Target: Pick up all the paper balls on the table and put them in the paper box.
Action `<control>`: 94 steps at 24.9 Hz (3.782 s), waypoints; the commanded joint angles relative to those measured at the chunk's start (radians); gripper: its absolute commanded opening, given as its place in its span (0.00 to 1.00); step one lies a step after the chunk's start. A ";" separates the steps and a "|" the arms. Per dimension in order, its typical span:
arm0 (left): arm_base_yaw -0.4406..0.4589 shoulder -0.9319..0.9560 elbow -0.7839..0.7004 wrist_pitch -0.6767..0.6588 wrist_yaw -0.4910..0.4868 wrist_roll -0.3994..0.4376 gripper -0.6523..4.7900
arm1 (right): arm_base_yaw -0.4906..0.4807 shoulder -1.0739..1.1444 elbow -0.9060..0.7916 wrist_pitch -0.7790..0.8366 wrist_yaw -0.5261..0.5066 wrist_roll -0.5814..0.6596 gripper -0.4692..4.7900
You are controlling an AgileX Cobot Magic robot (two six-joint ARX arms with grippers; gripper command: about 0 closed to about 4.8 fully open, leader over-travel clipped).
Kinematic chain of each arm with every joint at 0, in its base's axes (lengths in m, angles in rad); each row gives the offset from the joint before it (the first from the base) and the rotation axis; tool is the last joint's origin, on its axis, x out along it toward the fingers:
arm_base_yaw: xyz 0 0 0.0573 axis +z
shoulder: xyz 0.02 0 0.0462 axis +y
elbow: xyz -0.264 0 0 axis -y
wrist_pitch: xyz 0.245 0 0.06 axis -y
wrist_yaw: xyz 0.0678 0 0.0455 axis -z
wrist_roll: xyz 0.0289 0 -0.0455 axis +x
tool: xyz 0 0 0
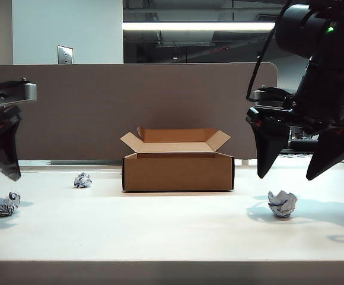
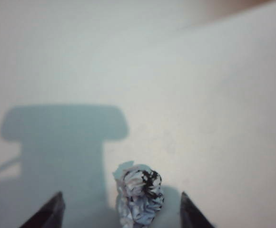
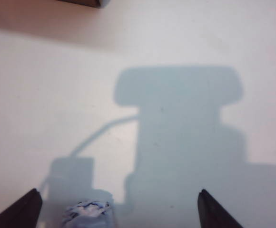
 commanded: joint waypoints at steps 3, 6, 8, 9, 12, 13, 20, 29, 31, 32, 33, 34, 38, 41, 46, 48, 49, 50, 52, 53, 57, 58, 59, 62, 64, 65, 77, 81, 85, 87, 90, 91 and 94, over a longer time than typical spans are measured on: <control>-0.002 0.053 0.023 -0.025 0.024 -0.002 0.70 | 0.011 -0.005 0.007 -0.010 -0.032 0.025 1.00; -0.009 0.082 0.032 -0.029 0.021 -0.002 0.70 | 0.016 -0.005 0.007 -0.015 -0.031 0.029 1.00; -0.011 0.093 0.035 -0.030 0.016 0.000 0.70 | 0.023 -0.005 0.007 -0.017 -0.031 0.029 1.00; -0.013 0.095 0.035 -0.030 0.016 0.000 0.70 | 0.023 -0.005 0.007 -0.017 -0.031 0.029 1.00; -0.023 0.098 0.035 -0.036 0.018 -0.002 0.70 | 0.028 -0.005 0.007 -0.026 -0.031 0.030 1.00; -0.031 0.098 0.035 -0.042 0.015 -0.001 0.69 | 0.033 -0.005 0.006 -0.032 -0.030 0.030 1.00; -0.047 0.099 0.035 -0.048 -0.026 0.002 0.69 | 0.037 -0.005 0.006 -0.045 -0.031 0.041 1.00; -0.047 0.099 0.035 -0.064 -0.072 0.010 0.69 | 0.047 -0.004 0.006 -0.077 -0.031 0.071 1.00; -0.047 0.099 0.035 -0.068 -0.072 0.009 0.69 | 0.053 -0.004 0.006 -0.089 -0.030 0.071 1.00; -0.047 0.099 0.035 -0.069 -0.072 0.009 0.69 | 0.060 -0.001 0.004 -0.092 -0.027 0.071 1.00; -0.047 0.099 0.035 -0.069 -0.076 0.009 0.69 | 0.070 0.001 -0.002 -0.090 -0.021 0.071 1.00; -0.047 0.099 0.035 -0.069 -0.077 0.009 0.69 | 0.076 0.007 -0.006 -0.087 -0.005 0.070 1.00; -0.047 0.099 0.035 -0.070 -0.091 0.009 0.69 | 0.090 0.055 -0.011 -0.087 0.048 0.059 0.94; -0.047 0.099 0.035 -0.067 -0.090 0.010 0.69 | 0.090 0.062 -0.011 -0.076 0.048 0.059 0.89; -0.047 0.099 0.035 -0.047 -0.082 0.010 0.69 | 0.090 0.062 -0.011 -0.061 0.048 0.059 0.79; -0.047 0.099 0.035 -0.047 -0.028 0.021 0.69 | 0.090 0.062 -0.011 -0.064 0.048 0.059 0.77; -0.047 0.099 0.035 -0.045 -0.018 0.024 0.69 | 0.090 0.062 -0.011 -0.064 0.048 0.059 0.77; -0.047 0.100 0.035 -0.045 -0.018 0.024 0.69 | 0.090 0.062 -0.011 -0.064 0.048 0.059 0.77; -0.048 0.100 0.035 -0.043 -0.018 0.024 0.69 | 0.090 0.062 -0.011 -0.064 0.048 0.059 0.77; -0.048 0.105 0.035 -0.043 -0.019 0.024 0.69 | 0.090 0.062 -0.011 -0.064 0.048 0.059 0.77; -0.052 0.148 0.035 -0.048 -0.027 0.024 0.69 | 0.090 0.062 -0.011 -0.065 0.048 0.059 0.77; -0.053 0.156 0.035 -0.048 -0.030 0.024 0.69 | 0.090 0.062 -0.011 -0.066 0.048 0.059 0.70; -0.053 0.158 0.035 -0.047 -0.030 0.024 0.69 | 0.090 0.062 -0.011 -0.066 0.048 0.059 0.66; -0.053 0.158 0.035 -0.045 -0.030 0.024 0.63 | 0.090 0.062 -0.011 -0.074 0.048 0.059 0.60; -0.053 0.158 0.035 -0.045 -0.029 0.024 0.54 | 0.090 0.062 -0.011 -0.080 0.048 0.059 0.50; -0.053 0.158 0.035 -0.044 -0.030 0.024 0.50 | 0.090 0.062 -0.011 -0.080 0.048 0.059 0.46; -0.053 0.158 0.036 -0.039 -0.029 0.024 0.39 | 0.089 0.062 -0.011 -0.079 0.048 0.059 0.36; -0.053 0.152 0.076 -0.074 -0.026 0.024 0.39 | 0.089 0.062 -0.010 -0.079 0.048 0.058 0.36; -0.053 0.152 0.195 -0.150 -0.026 0.024 0.39 | 0.089 0.061 -0.005 -0.079 0.048 0.058 0.32; -0.064 0.152 0.240 -0.156 -0.026 0.024 0.39 | 0.089 0.058 0.010 -0.081 0.048 0.059 0.31; -0.088 0.152 0.291 -0.240 -0.043 0.028 0.39 | 0.089 0.058 0.046 -0.101 0.048 0.058 0.31; -0.092 0.152 0.299 -0.275 -0.058 0.037 0.39 | 0.089 0.058 0.048 -0.102 0.048 0.058 0.31; -0.098 0.154 0.301 -0.332 -0.117 0.066 0.39 | 0.089 0.059 0.047 -0.117 0.048 0.054 0.31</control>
